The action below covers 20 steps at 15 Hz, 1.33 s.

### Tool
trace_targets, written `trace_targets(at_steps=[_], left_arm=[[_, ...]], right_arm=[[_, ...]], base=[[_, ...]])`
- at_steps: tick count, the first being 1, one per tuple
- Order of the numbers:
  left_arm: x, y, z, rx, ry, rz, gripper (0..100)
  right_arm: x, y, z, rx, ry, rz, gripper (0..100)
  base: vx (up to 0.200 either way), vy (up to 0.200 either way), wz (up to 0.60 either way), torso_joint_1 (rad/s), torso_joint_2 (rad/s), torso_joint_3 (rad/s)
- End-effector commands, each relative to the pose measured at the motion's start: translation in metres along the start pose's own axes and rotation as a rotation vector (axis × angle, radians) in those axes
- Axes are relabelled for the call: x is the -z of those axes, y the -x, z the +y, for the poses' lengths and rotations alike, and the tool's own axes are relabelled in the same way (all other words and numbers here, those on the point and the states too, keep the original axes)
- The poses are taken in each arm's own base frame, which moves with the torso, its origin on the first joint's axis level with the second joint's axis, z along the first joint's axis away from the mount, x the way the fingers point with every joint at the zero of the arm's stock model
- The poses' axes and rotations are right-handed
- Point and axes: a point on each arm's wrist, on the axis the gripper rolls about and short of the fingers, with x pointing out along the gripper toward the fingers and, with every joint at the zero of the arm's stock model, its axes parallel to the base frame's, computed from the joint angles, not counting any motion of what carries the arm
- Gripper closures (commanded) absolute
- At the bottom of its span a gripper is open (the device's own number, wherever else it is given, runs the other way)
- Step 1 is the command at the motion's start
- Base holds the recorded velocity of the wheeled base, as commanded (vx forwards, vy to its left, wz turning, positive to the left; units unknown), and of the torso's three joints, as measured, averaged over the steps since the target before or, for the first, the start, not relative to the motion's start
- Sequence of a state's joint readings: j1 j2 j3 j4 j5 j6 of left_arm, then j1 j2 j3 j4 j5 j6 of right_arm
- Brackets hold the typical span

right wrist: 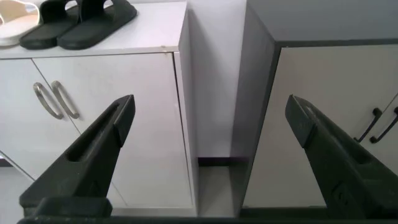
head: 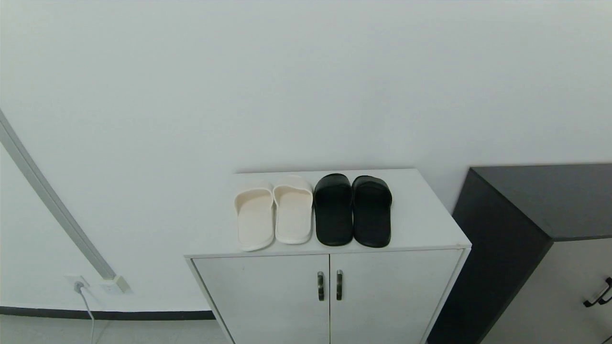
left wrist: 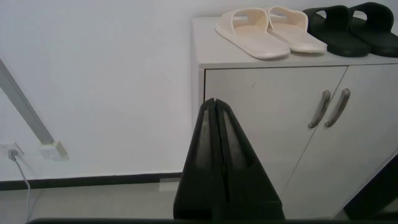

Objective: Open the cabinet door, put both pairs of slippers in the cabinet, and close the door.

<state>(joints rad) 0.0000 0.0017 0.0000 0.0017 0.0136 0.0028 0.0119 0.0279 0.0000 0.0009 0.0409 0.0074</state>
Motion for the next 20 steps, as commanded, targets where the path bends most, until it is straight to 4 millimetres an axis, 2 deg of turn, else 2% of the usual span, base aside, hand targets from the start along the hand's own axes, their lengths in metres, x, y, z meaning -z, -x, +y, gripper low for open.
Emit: trace_targets(at_steps=[1,3,4,5,6,7,9,12,13,14,15,16,20], left_arm=[[0.000,0.000,0.000,0.000,0.000,0.000,100],[0.000,0.000,0.000,0.000,-0.002,0.001,100],[0.000,0.000,0.000,0.000,-0.005,0.001,100],[0.000,0.000,0.000,0.000,-0.006,0.001,100],[0.000,0.000,0.000,0.000,-0.006,0.001,100],[0.000,0.000,0.000,0.000,-0.006,0.001,100],[0.000,0.000,0.000,0.000,-0.006,0.001,100],[0.000,0.000,0.000,0.000,-0.008,0.001,100],[0.000,0.000,0.000,0.000,-0.008,0.001,100],[0.000,0.000,0.000,0.000,-0.006,0.000,100],[0.000,0.000,0.000,0.000,-0.008,0.001,100],[0.000,0.000,0.000,0.000,-0.008,0.001,100],[0.000,0.000,0.000,0.000,-0.013,0.001,100]], right_arm=[[-0.001,-0.002,0.000,0.007,-0.017,0.026,0],[-0.002,0.002,0.000,0.017,0.006,-0.046,0],[-0.016,0.006,0.000,0.019,-0.010,-0.109,0],[-0.073,0.017,0.001,0.002,-0.120,-0.192,0],[-0.083,0.012,0.001,-0.003,-0.114,-0.125,0],[-0.084,0.001,0.000,-0.018,-0.092,-0.040,0],[-0.087,-0.033,0.001,-0.077,-0.079,0.148,0],[-0.100,-0.087,0.006,-0.170,-0.075,0.214,0],[-0.103,-0.095,0.008,-0.195,-0.071,0.215,0],[-0.113,-0.114,0.017,-0.238,-0.066,0.220,0],[-0.116,-0.123,0.025,-0.250,-0.052,0.238,0],[-0.117,-0.128,0.036,-0.267,-0.031,0.253,0],[-0.132,-0.141,0.106,-0.339,-0.056,0.260,0]], base=[[0.000,0.000,0.00,0.000,0.00,0.000],[0.000,0.000,0.00,0.000,0.00,0.000],[0.000,0.000,0.00,0.000,0.00,0.000],[0.000,0.000,0.00,0.000,0.00,0.000],[0.000,0.000,0.00,0.000,0.00,0.000],[0.000,0.000,0.00,0.000,0.00,0.000],[0.000,0.000,0.00,0.000,0.00,0.000],[0.000,0.000,0.00,0.000,0.00,0.000],[0.000,0.000,0.00,0.000,0.00,0.000],[0.000,0.000,0.00,0.000,0.00,0.000],[0.000,0.000,0.00,0.000,0.00,0.000],[0.000,0.000,0.00,0.000,0.00,0.000],[0.000,0.000,0.00,0.000,0.00,0.000]])
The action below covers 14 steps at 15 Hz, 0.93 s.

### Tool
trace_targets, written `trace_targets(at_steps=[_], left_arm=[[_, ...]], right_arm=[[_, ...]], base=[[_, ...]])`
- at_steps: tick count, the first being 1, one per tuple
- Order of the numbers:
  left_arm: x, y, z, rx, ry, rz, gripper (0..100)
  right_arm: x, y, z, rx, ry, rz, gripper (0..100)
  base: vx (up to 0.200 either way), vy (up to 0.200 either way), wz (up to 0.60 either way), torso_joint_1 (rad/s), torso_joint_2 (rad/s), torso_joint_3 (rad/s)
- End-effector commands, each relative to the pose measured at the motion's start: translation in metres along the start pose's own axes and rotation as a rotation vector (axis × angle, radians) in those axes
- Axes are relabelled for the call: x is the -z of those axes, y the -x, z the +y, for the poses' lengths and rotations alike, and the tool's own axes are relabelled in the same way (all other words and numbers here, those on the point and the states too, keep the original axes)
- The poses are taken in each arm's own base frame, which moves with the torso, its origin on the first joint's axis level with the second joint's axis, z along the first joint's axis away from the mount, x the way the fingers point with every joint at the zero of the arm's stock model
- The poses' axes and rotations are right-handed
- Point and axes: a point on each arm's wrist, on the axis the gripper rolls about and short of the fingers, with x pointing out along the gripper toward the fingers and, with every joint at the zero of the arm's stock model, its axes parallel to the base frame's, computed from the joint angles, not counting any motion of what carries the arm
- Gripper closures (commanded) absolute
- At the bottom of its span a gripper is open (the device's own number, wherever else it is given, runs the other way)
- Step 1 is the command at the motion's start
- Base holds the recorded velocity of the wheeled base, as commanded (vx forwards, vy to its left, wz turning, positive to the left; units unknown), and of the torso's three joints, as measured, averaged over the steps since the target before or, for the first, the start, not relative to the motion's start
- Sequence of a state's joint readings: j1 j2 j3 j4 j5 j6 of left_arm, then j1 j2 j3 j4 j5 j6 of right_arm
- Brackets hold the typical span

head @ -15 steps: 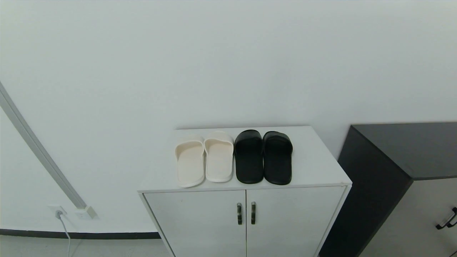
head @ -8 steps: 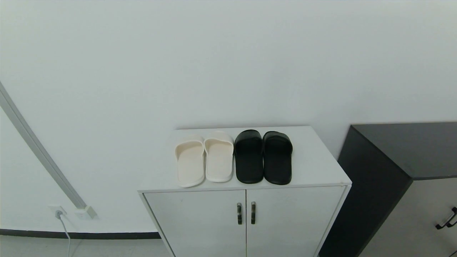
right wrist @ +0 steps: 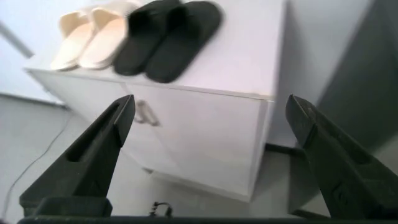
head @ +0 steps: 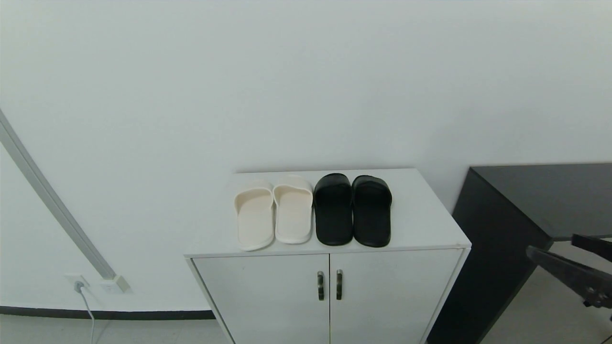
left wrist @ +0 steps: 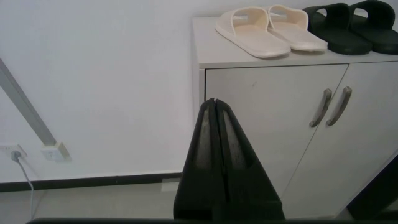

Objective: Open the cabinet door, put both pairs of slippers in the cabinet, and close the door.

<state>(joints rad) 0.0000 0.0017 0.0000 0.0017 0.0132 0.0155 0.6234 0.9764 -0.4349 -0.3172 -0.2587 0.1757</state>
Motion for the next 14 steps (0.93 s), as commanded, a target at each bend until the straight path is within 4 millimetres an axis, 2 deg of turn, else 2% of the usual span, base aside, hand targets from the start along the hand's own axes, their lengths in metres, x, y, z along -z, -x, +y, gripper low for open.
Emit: trace_targets(at_steps=[1,2,3,4,5,9,11,12,14], left_arm=[[0.000,0.000,0.000,-0.001,0.000,0.001,100],[0.000,0.000,0.000,-0.001,0.000,0.001,100],[0.000,0.000,0.000,0.001,0.002,0.001,100],[0.000,0.000,0.000,0.001,0.000,0.001,100],[0.000,0.000,0.000,-0.001,0.002,0.001,100],[0.000,0.000,0.000,0.002,0.003,0.001,100],[0.000,0.000,0.000,0.001,0.002,0.001,100],[0.000,0.000,0.000,-0.001,0.003,0.003,100],[0.000,0.000,0.000,0.001,0.003,0.003,100]], right_arm=[[-0.010,-0.043,0.052,-0.040,0.021,0.067,0],[-0.011,-0.050,0.058,-0.036,0.027,0.073,0],[-0.014,-0.071,0.073,-0.030,0.022,0.086,0],[-0.014,-0.080,0.078,-0.027,0.017,0.095,0],[-0.015,-0.101,0.089,-0.014,0.015,0.110,0],[-0.024,-0.147,0.116,0.064,0.007,0.061,0],[-0.020,-0.169,0.126,0.096,0.013,0.065,0],[-0.016,-0.188,0.129,0.151,0.015,0.063,0],[-0.009,-0.213,0.134,0.204,0.021,0.064,0]], base=[[0.000,0.000,0.00,0.000,0.00,0.000],[0.000,0.000,0.00,0.000,0.00,0.000],[0.000,0.000,0.00,0.000,0.00,0.000],[0.000,0.000,0.00,0.000,0.00,0.000],[0.000,0.000,0.00,0.000,0.00,0.000],[0.000,0.000,0.00,0.000,0.00,0.000],[0.000,0.000,0.00,0.000,0.00,0.000],[0.000,0.000,0.00,0.000,0.00,0.000],[0.000,0.000,0.00,0.000,0.00,0.000]])
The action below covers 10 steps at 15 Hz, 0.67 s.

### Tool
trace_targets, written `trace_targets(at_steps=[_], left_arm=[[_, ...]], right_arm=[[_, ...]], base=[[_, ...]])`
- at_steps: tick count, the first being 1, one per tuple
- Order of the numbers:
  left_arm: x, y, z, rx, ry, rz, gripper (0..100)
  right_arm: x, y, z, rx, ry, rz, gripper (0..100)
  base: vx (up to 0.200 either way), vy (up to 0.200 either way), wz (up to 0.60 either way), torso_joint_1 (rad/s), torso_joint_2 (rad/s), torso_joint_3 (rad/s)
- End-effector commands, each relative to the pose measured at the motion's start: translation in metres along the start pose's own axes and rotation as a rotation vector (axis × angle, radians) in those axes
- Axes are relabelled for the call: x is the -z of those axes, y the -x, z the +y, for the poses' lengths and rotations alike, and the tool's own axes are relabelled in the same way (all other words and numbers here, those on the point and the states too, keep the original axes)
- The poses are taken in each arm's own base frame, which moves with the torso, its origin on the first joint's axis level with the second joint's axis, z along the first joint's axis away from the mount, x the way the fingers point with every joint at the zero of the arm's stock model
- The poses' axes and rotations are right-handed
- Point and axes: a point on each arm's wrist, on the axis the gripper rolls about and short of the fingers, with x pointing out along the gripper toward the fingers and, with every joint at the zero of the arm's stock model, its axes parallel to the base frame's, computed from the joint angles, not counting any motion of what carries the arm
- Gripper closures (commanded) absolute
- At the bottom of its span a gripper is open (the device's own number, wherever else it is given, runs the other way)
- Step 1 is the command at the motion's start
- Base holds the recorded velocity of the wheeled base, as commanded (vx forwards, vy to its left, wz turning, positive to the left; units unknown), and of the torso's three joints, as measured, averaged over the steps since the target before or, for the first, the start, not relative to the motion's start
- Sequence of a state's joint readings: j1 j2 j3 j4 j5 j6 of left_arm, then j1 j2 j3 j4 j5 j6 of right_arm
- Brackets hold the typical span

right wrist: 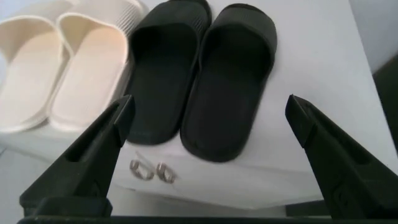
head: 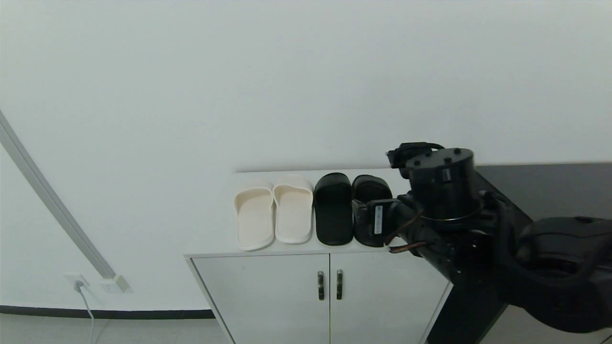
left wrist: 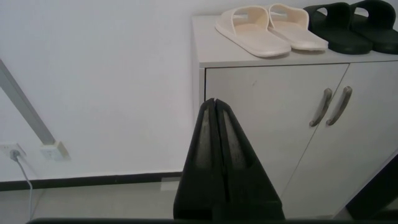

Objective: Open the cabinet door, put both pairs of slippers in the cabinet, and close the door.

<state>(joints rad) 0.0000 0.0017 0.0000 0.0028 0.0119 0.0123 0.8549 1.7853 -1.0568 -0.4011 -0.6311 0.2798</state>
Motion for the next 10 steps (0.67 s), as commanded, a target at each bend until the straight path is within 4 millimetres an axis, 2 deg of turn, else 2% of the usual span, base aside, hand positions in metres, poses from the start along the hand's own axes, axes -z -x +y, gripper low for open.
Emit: trace_targets(at_steps=[1,2,3,4,5,10], left_arm=[[0.000,0.000,0.000,0.000,0.000,0.002,100],[0.000,0.000,0.000,0.000,0.000,0.002,100],[0.000,0.000,0.000,0.000,0.000,0.002,100],[0.000,0.000,0.000,0.000,0.002,0.002,100],[0.000,0.000,0.000,0.001,0.002,0.002,100],[0.000,0.000,0.000,0.000,0.002,0.002,100]], right_arm=[[0.017,-0.042,0.018,0.052,0.019,0.024,0],[0.019,-0.053,0.022,0.066,0.021,0.023,0],[0.020,-0.055,0.022,0.070,0.021,0.023,0],[0.026,-0.075,0.022,0.116,0.019,0.022,0],[0.029,-0.085,0.024,0.129,0.014,0.022,0],[0.032,-0.117,0.035,0.140,-0.009,-0.002,0]], base=[[0.000,0.000,0.00,0.000,0.00,0.000],[0.000,0.000,0.00,0.000,0.00,0.000],[0.000,0.000,0.00,0.000,0.00,0.000],[0.000,0.000,0.00,0.000,0.00,0.000],[0.000,0.000,0.00,0.000,0.00,0.000],[0.000,0.000,0.00,0.000,0.00,0.000]])
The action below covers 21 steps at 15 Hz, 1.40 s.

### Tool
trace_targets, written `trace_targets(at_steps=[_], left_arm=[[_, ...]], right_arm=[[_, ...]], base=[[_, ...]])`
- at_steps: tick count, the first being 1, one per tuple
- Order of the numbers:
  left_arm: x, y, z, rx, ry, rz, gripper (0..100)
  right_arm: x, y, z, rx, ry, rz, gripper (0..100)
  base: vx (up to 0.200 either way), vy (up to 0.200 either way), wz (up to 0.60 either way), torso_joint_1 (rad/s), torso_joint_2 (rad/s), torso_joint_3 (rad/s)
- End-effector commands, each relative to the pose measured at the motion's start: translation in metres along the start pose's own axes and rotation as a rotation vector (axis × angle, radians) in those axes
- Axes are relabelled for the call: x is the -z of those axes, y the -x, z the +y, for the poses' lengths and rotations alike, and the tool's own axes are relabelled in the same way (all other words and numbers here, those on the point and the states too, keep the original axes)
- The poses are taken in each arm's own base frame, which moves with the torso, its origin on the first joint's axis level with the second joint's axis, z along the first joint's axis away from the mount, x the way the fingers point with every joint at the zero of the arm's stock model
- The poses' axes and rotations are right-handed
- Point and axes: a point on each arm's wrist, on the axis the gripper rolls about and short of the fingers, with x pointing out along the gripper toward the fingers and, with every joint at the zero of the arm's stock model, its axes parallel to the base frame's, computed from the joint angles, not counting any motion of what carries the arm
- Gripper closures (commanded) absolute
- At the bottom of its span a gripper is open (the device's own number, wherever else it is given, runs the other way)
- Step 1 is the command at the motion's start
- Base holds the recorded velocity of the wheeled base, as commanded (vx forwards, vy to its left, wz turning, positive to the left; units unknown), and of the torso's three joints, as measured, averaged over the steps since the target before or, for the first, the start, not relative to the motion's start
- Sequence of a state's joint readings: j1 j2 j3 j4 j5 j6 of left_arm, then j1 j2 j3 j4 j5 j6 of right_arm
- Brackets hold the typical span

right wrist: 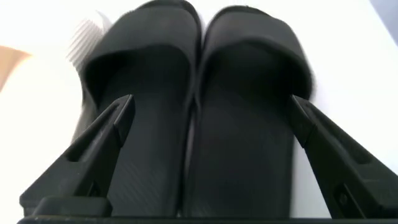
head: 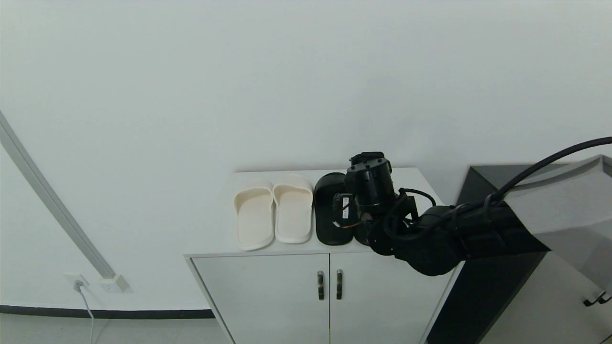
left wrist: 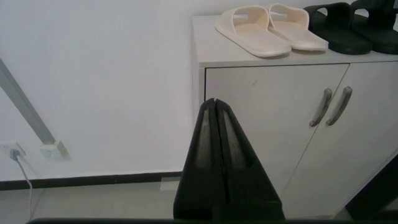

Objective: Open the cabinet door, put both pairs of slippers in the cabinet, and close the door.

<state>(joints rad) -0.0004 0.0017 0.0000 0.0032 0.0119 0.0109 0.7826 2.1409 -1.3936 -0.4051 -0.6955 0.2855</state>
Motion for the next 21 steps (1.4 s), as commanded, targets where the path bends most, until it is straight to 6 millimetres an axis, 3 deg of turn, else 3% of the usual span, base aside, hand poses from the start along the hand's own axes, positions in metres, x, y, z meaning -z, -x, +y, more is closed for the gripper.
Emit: trace_targets(at_steps=[1,8,14,15,21], left_arm=[[0.000,0.000,0.000,-0.001,0.000,0.001,100],[0.000,0.000,0.000,0.001,0.002,0.001,100],[0.000,0.000,0.000,-0.001,0.002,0.001,100],[0.000,0.000,0.000,-0.001,0.002,0.001,100],[0.000,0.000,0.000,0.001,0.002,0.001,100]], right_arm=[[0.014,-0.021,0.010,0.018,0.006,0.006,0],[0.012,-0.067,0.010,0.079,-0.021,-0.020,0],[0.010,-0.087,0.009,0.101,-0.030,-0.031,0],[0.012,-0.088,0.010,0.101,-0.029,-0.030,100],[0.002,-0.085,0.012,0.115,-0.021,-0.061,100]], base=[[0.000,0.000,0.00,0.000,0.00,0.000],[0.000,0.000,0.00,0.000,0.00,0.000],[0.000,0.000,0.00,0.000,0.00,0.000],[0.000,0.000,0.00,0.000,0.00,0.000],[0.000,0.000,0.00,0.000,0.00,0.000]])
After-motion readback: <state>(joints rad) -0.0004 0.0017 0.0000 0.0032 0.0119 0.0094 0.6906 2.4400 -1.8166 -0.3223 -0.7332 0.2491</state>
